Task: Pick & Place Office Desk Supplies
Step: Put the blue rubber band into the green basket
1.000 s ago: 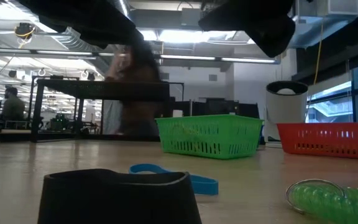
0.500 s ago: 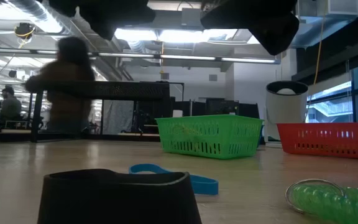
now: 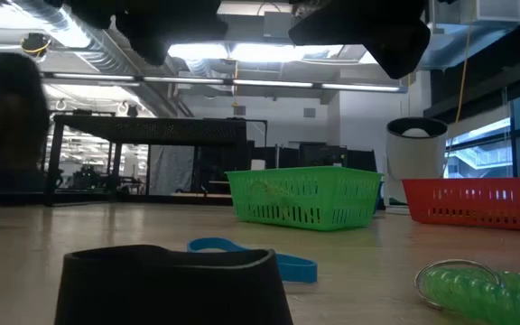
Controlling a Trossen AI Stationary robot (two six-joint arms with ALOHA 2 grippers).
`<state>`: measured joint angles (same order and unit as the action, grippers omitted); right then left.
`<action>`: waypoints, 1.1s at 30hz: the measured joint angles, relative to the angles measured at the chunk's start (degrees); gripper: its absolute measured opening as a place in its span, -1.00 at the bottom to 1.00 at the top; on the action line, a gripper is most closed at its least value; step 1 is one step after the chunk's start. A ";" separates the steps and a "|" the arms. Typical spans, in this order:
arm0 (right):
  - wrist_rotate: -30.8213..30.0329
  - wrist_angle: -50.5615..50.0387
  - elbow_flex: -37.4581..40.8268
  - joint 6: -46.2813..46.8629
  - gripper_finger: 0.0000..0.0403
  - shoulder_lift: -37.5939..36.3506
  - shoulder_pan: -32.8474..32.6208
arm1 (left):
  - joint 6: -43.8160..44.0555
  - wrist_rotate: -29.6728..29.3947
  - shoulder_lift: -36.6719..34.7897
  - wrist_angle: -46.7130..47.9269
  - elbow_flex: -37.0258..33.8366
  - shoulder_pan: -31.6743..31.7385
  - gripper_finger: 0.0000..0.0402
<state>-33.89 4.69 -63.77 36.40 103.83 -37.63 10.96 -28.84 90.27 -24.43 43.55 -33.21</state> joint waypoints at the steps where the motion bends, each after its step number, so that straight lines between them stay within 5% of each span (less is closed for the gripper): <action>1: -0.04 0.00 0.00 0.00 -0.24 0.00 0.00 | 0.57 0.30 0.72 -0.44 0.00 0.00 -0.37; 16: -0.18 -0.90 0.00 0.04 -0.24 0.00 0.00 | -6.69 1.48 15.60 -8.76 1.27 0.74 -0.37; 21: 0.19 -1.73 0.00 0.33 -0.24 0.00 -0.02 | -5.38 8.93 18.72 -8.75 1.50 0.70 -0.37; 26: 0.26 -1.78 0.00 0.44 -0.24 0.00 -0.04 | -3.63 9.75 20.61 -9.99 1.47 0.74 -0.35; 33: 0.26 -1.94 0.00 0.40 -0.24 -0.02 -0.02 | -4.22 13.93 20.58 -9.37 1.49 0.81 -0.09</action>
<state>-33.63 2.75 -63.77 36.80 103.81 -37.65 6.73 -14.91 110.85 -33.80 45.04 -32.40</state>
